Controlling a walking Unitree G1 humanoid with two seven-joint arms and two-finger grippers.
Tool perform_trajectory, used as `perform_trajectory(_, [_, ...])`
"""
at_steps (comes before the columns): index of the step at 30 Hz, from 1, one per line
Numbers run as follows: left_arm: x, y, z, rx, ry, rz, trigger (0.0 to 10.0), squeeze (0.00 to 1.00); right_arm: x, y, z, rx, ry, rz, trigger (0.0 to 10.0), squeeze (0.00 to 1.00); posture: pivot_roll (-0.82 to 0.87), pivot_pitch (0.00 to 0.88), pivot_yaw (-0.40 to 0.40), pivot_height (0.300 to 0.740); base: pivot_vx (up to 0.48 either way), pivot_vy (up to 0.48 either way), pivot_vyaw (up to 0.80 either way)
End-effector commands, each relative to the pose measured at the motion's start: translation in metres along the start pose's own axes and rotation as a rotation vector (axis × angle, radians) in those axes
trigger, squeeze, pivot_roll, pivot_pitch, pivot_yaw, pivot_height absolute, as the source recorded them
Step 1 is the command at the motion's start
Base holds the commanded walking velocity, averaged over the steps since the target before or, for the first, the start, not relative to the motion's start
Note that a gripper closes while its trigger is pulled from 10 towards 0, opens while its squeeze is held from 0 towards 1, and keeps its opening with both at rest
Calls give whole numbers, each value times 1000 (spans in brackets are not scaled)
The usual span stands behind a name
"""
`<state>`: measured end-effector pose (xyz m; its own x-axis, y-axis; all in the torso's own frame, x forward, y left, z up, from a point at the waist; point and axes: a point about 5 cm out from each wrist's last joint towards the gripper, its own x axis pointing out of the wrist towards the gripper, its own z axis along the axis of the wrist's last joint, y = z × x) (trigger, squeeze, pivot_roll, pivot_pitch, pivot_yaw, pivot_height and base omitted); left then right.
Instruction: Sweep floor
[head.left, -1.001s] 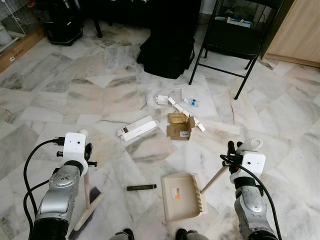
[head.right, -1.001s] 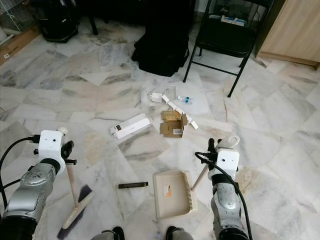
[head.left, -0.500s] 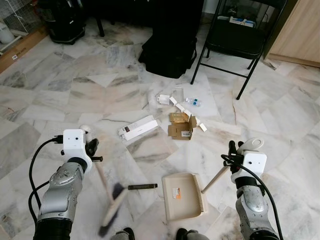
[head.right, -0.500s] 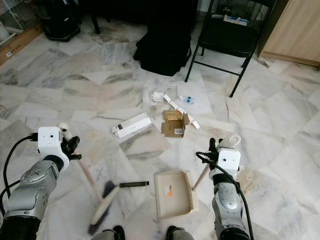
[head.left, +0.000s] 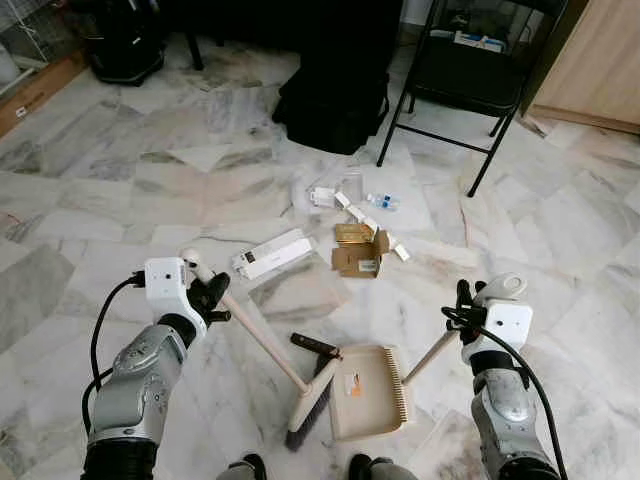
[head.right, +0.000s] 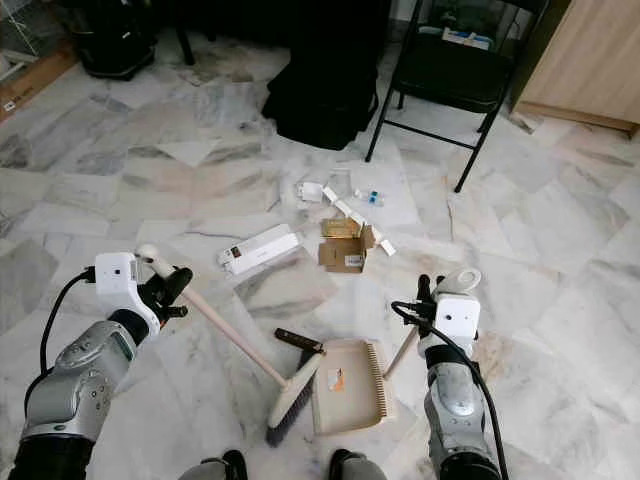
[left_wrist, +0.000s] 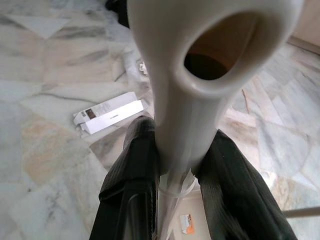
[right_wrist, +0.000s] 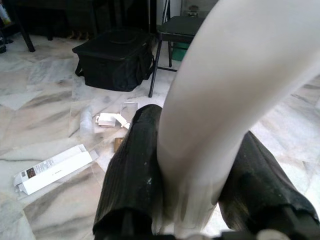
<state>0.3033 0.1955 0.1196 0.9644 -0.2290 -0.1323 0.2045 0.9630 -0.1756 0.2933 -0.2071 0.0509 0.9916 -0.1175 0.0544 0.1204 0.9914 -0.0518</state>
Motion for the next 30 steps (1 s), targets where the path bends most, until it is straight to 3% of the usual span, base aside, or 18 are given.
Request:
perform_trajectory(1, [-4,0,-1,41,32,-33,10000,0,-3,-2,-6,-23,36,8,10000,0,-8,217,-17,740,0,0,0])
perform_trajectory(3, [-5,4,1,108,52,-35,10000,0,-3,-1,-6,-24,37,10,10000,0,-8,217,-17,740,0,0,0])
perform_trajectory(5, [-5,13,5,281,94,-20,10000,0,-2,-1,-6,-24,41,13,10000,0,-6,215,-17,740,0,0,0])
perform_trajectory(6, [-5,13,5,281,94,-20,10000,0,-2,-1,-6,-24,41,13,10000,0,-6,215,-17,740,0,0,0])
perform_trajectory(7, [-5,20,9,362,122,3,10000,0,-2,-1,-7,-24,43,13,10000,0,-3,213,-17,740,0,0,0])
perform_trajectory(8, [-5,20,9,362,122,3,10000,0,-2,-1,-7,-24,43,13,10000,0,-3,213,-17,740,0,0,0])
perform_trajectory(11, [-4,43,22,581,179,145,10000,0,-2,0,-7,-23,46,13,10000,0,3,211,-14,740,0,0,0])
perform_trajectory(12, [-4,43,22,581,179,145,10000,0,-2,0,-7,-23,46,13,10000,0,3,211,-14,740,0,0,0])
perform_trajectory(18, [1,39,30,771,212,176,10000,0,-1,2,-6,-21,44,17,10000,0,-1,210,-15,740,0,0,0])
perform_trajectory(20, [4,35,32,761,181,185,10000,0,-1,2,-6,-21,44,17,10000,0,-1,210,-15,740,0,0,0])
perform_trajectory(22, [8,29,32,683,120,173,10000,0,-1,2,-6,-21,44,16,10000,0,-2,208,-12,740,0,0,0])
perform_trajectory(26, [11,7,33,424,-31,93,10000,0,-1,2,-6,-21,43,13,10000,0,-3,210,-13,740,0,0,0])
perform_trajectory(30, [12,0,31,291,-85,92,10000,0,-1,2,-6,-22,42,13,10000,0,-6,211,-14,740,0,0,0])
